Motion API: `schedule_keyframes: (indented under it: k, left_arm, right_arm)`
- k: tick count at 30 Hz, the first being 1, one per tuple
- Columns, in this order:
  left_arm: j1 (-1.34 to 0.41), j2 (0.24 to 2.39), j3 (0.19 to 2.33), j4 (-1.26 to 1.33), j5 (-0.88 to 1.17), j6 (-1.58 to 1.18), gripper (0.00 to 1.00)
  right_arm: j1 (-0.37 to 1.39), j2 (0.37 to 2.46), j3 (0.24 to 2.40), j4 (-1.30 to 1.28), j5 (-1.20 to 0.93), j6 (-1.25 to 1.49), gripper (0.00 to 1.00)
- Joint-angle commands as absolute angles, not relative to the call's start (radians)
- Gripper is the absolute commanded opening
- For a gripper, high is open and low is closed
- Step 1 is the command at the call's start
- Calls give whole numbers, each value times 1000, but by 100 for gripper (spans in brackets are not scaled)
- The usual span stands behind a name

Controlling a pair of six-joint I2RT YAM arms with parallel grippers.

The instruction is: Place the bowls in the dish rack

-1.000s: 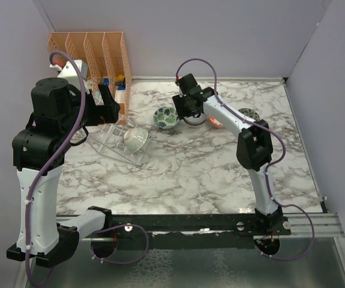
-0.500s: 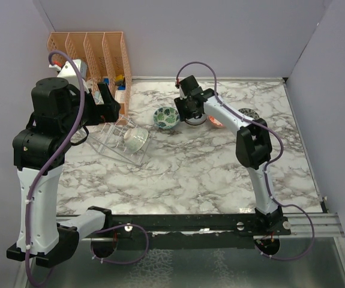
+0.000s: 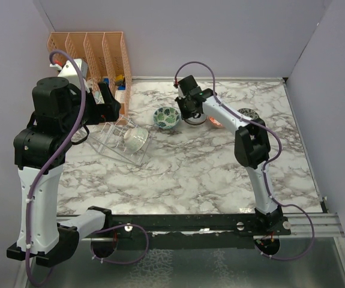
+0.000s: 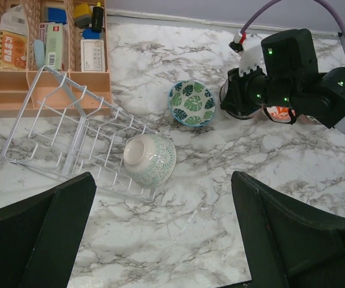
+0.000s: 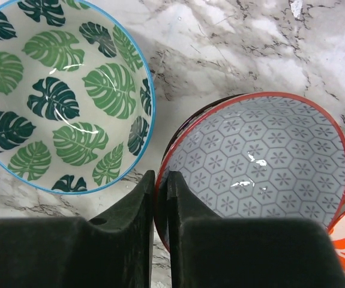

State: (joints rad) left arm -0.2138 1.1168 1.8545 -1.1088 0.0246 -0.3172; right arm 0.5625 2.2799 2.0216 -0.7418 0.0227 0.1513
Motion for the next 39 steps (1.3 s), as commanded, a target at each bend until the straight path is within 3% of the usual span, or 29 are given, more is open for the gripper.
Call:
schedule_keyframes:
  k: [1,11,22,26,30,39]
  left_arm:
    - [-219,1116,1856,-1082,18,-297,99]
    - [-218,1121,1876,-1094,30,-281,99]
    - [-219,1153,1979,-1112,53,-272,99]
    - [-219,1190,2065,-1128,60,-260,99]
    - [-219,1200,2101,-1130,82,-244,99]
    - [-218,1200,2134,-1133,118,-206,99]
  right_arm:
    - [552,2244,2058,-755,9,151,5]
    - [531,2150,2058,-724,-8,194,1]
    - [531,1924,1944,-535,-219,393,1]
    - [532,1741,1627,-122,-434,737,1]
    - [581,1626,1321,397,-413,1086,1]
    - [766,1752,1233,928,-163,1378,1]
